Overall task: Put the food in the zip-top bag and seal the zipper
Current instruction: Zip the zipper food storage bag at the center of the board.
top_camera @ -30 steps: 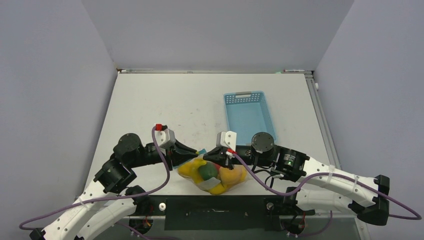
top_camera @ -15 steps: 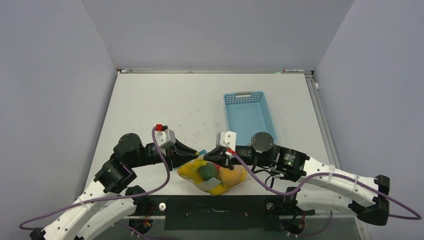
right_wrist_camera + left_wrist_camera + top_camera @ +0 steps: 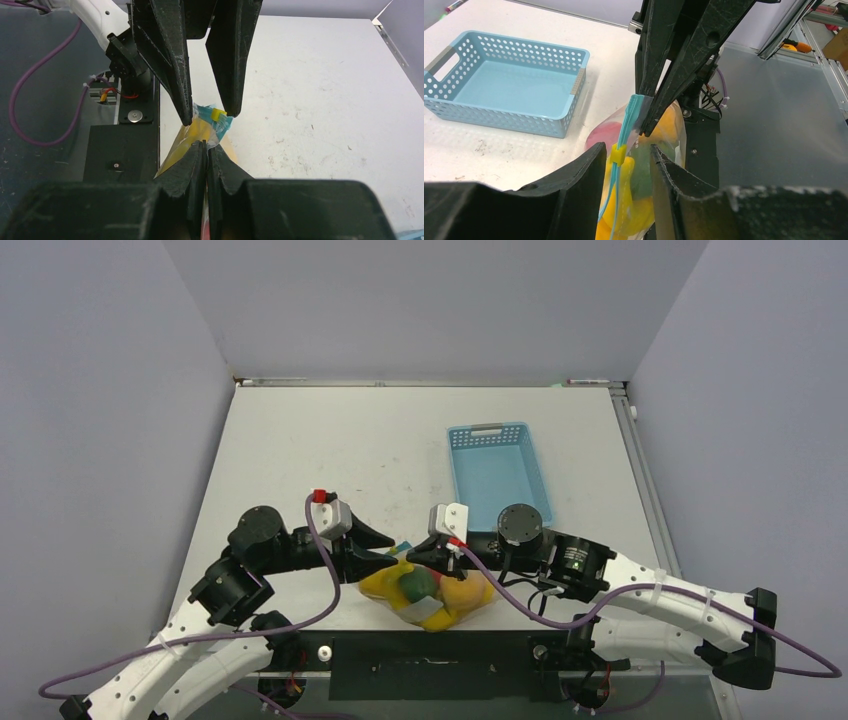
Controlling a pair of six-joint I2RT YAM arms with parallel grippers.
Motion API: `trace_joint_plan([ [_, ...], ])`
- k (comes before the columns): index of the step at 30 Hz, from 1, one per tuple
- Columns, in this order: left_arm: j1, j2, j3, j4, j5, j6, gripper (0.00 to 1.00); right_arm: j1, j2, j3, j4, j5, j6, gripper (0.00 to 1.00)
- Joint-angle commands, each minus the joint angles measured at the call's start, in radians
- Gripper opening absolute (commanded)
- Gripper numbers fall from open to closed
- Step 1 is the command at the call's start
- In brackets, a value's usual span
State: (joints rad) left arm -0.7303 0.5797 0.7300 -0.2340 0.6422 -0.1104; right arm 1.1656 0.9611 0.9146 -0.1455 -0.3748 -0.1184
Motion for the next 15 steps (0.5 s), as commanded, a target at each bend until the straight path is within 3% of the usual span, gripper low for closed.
trace_joint_plan([
  [1, 0.004, 0.007, 0.008, 0.048, 0.028, -0.001, 0.34, -0.003, 0.000, 0.063, 0.067, -0.014, -0.009, 0.05],
  [5, 0.003, 0.012, 0.009, 0.049, 0.034, -0.002, 0.20, -0.003, 0.004, 0.065, 0.067, -0.015, -0.010, 0.05],
  [10, 0.003, 0.014, 0.011, 0.043, 0.024, 0.003, 0.17, -0.004, -0.002, 0.067, 0.069, -0.013, -0.013, 0.05],
  [15, 0.003, 0.015, 0.014, 0.036, 0.021, 0.007, 0.00, -0.004, -0.012, 0.058, 0.078, -0.010, -0.008, 0.05],
])
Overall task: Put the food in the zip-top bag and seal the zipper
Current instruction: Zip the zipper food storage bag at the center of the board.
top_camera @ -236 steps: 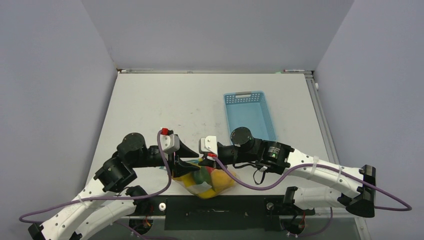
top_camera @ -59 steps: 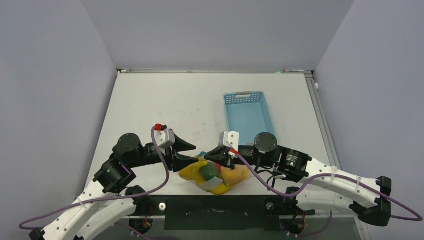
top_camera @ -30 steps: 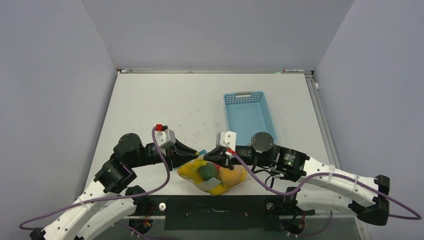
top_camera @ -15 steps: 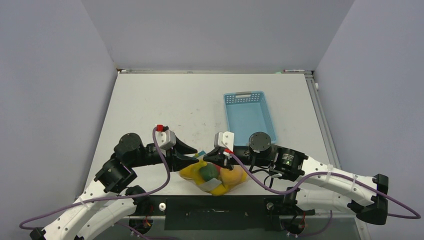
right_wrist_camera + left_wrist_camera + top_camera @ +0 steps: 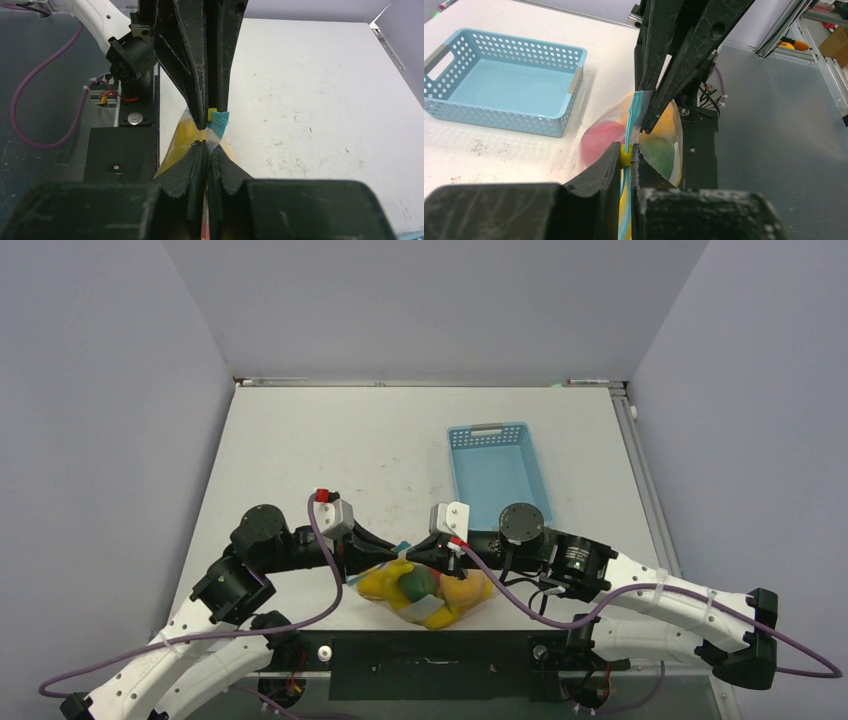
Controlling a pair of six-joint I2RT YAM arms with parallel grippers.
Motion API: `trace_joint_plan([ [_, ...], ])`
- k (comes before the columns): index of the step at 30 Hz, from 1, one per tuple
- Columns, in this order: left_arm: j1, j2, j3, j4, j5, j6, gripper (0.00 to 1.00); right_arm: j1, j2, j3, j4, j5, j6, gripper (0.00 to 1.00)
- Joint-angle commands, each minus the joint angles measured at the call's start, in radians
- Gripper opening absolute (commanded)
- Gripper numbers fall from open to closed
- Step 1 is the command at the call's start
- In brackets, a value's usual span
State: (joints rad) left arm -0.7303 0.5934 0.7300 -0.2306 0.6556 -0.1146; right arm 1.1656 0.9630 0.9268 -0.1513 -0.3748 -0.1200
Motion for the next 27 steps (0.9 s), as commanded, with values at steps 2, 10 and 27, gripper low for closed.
trace_joint_plan([
  [2, 0.004, 0.001, 0.014, 0.031, 0.007, 0.012, 0.00, -0.003, -0.021, 0.039, 0.088, -0.007, -0.005, 0.05],
  [10, 0.003, 0.000, 0.014, 0.031, 0.008, 0.012, 0.00, -0.004, -0.024, 0.035, 0.064, 0.006, -0.013, 0.12],
  [27, 0.002, 0.006, 0.020, 0.021, 0.049, 0.015, 0.00, -0.003, 0.080, 0.139, -0.126, -0.045, -0.090, 0.51],
])
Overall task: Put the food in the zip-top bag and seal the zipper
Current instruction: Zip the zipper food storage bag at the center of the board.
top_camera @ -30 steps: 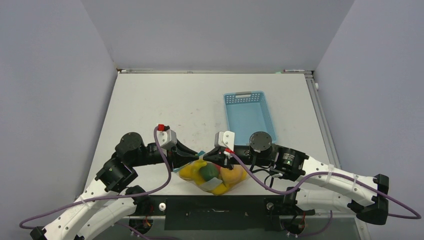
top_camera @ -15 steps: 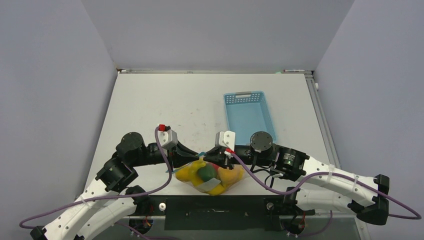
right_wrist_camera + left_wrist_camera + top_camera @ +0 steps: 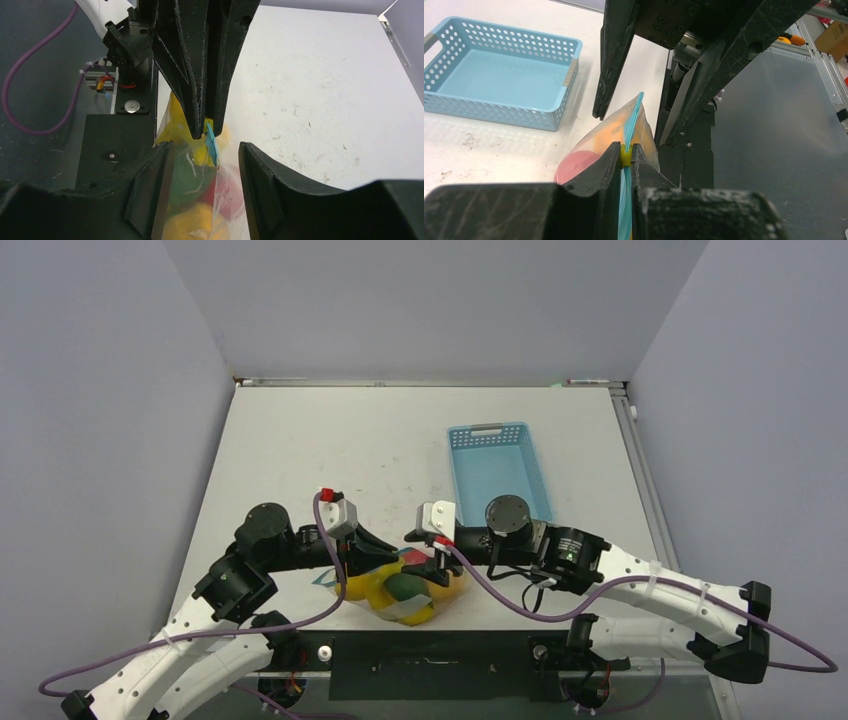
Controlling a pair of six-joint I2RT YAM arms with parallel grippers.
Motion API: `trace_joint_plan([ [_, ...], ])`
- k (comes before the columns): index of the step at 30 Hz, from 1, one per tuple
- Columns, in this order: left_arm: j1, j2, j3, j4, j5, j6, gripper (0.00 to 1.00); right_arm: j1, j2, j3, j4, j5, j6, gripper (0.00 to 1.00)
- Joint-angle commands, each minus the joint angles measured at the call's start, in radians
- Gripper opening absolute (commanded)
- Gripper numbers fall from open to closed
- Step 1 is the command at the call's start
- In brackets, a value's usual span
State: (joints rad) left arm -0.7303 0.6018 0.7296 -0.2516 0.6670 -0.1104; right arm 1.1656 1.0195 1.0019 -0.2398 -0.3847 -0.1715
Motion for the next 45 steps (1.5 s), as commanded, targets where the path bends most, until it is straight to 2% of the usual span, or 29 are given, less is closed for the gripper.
trace_joint_plan([
  [1, 0.002, -0.003, 0.021, 0.041, 0.040, 0.011, 0.00, -0.004, 0.033, 0.070, -0.047, -0.039, -0.044, 0.51],
  [8, 0.001, -0.005, 0.021, 0.038, 0.047, 0.012, 0.00, -0.003, 0.101, 0.122, -0.144, -0.087, -0.086, 0.38],
  [22, -0.001, 0.004, 0.023, 0.035, 0.069, 0.012, 0.00, -0.003, 0.129, 0.146, -0.154, -0.110, -0.099, 0.06],
  [45, -0.003, 0.002, 0.024, 0.029, 0.036, 0.017, 0.00, -0.004, -0.088, 0.050, 0.070, 0.065, -0.020, 0.05],
])
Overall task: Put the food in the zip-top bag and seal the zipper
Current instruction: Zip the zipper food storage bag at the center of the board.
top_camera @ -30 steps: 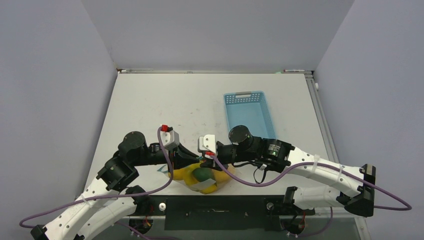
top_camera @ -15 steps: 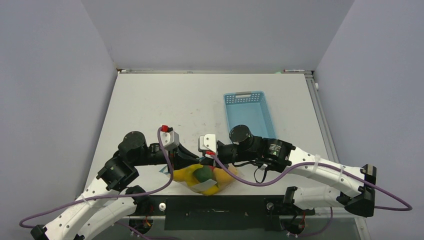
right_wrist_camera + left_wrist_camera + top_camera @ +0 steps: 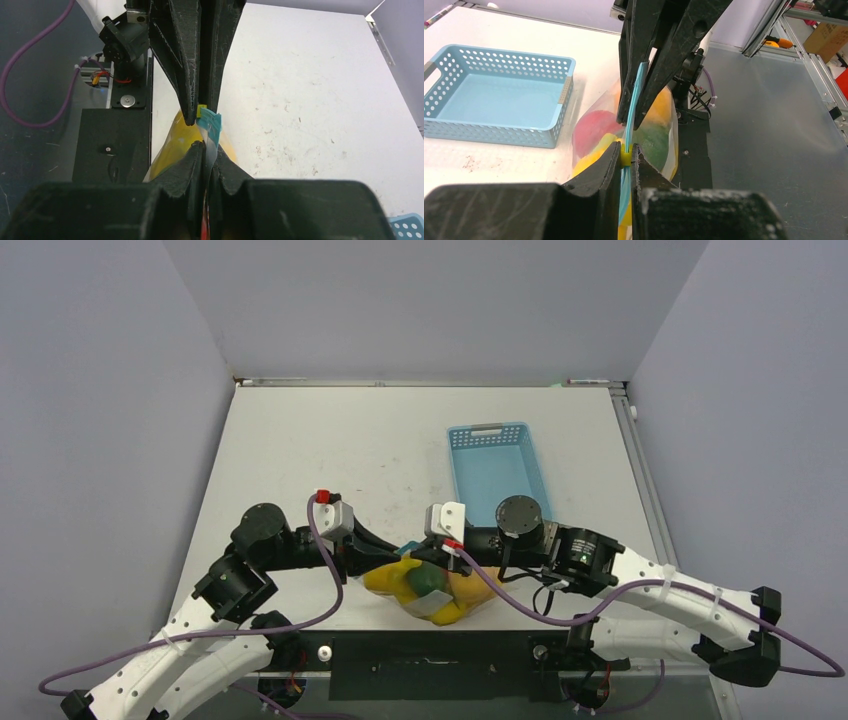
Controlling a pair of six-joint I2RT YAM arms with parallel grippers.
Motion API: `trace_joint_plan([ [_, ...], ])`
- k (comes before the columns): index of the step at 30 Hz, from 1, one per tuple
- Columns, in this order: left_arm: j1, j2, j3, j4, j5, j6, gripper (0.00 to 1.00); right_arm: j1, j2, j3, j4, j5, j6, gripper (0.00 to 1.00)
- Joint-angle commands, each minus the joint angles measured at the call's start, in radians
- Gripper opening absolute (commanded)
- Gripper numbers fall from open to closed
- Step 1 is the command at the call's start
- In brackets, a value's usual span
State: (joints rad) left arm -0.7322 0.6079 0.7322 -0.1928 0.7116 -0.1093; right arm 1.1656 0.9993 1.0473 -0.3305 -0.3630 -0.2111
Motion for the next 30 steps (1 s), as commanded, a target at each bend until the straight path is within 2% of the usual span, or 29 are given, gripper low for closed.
trace_joint_plan([
  [1, -0.001, -0.004, 0.021, -0.030, -0.009, 0.016, 0.00, -0.005, -0.075, 0.000, 0.169, 0.053, 0.022, 0.05],
  [30, 0.000, 0.001, 0.022, -0.038, -0.027, 0.020, 0.00, -0.004, -0.352, -0.155, 0.381, 0.487, 0.043, 0.05],
])
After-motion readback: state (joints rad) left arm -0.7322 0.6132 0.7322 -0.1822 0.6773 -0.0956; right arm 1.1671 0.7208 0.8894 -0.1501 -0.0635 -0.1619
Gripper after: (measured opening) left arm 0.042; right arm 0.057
